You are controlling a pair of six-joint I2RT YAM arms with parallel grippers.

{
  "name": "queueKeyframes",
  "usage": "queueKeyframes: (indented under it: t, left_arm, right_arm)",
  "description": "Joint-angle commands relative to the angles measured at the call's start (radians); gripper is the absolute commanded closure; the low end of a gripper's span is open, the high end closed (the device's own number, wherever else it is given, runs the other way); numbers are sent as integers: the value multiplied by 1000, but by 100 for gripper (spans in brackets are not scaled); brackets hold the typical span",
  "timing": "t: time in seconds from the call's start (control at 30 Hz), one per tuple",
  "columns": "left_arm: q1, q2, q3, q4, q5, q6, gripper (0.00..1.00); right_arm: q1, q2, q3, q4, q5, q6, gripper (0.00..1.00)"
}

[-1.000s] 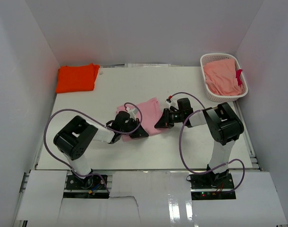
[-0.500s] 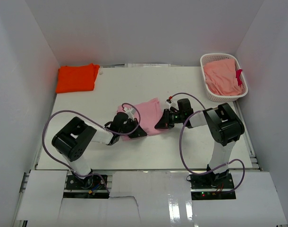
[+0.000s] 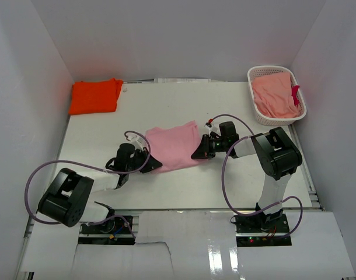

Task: Fold and stack the t-shirts
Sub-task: Smooth out wrinkles on the folded tshirt

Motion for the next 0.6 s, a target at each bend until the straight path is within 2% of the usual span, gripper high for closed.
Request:
queueKeyframes:
  t: [0.0,0.13,0.33,0.57]
  left_arm:
    - [78,-71,-41,-61,28,42,100]
    - [123,-105,-82,-94,41,64,100]
    - [127,-122,-116,-122,50,62,100]
    - [130,-202,2,-333,-40,79,100]
  right_arm:
    - [5,-4,-38,-64,59,-51,92]
    - [5,-7,-36,-65,64,-51,92]
    - [5,-19,-36,-82,79,-57,92]
    - [5,-66,-57,-91,81,-52,92]
